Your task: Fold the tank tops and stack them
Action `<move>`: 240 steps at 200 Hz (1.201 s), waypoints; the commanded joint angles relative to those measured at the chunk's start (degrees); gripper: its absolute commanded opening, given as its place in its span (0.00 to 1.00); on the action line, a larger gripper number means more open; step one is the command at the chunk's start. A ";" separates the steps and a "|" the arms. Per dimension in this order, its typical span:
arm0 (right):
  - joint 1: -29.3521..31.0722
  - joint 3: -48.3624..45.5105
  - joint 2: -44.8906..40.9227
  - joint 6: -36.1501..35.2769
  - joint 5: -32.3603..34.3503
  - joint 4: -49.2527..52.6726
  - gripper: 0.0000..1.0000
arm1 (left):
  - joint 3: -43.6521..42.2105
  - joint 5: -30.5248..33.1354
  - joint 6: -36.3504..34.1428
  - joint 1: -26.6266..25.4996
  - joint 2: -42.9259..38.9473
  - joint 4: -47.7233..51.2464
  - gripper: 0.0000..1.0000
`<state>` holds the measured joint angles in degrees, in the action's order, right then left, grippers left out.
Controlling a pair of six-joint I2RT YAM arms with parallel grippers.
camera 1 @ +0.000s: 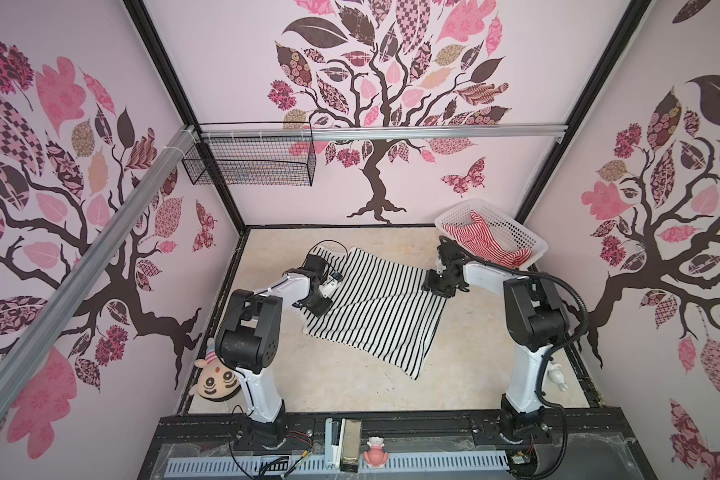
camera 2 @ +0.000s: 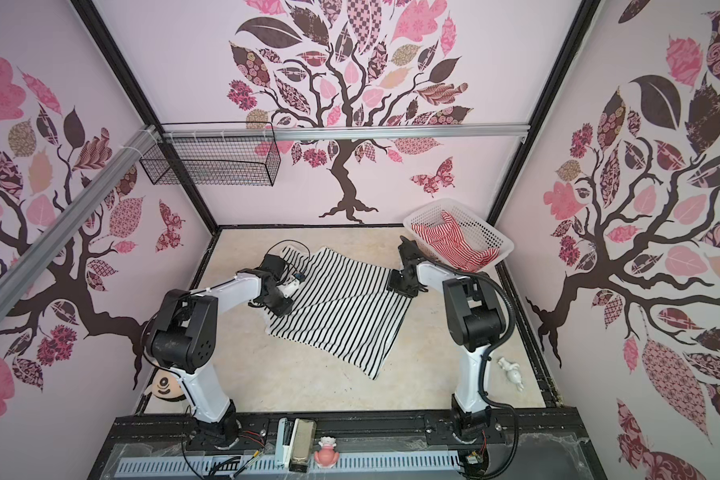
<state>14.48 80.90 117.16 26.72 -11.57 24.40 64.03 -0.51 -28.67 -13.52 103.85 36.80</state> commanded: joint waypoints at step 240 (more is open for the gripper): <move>7.68 -51.99 -60.65 13.61 -6.01 6.74 0.60 | 3.73 14.49 6.12 -0.02 5.15 -1.25 0.43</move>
<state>22.00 31.94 60.25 36.42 -14.11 30.65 68.03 10.55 -23.29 -14.00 107.00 35.53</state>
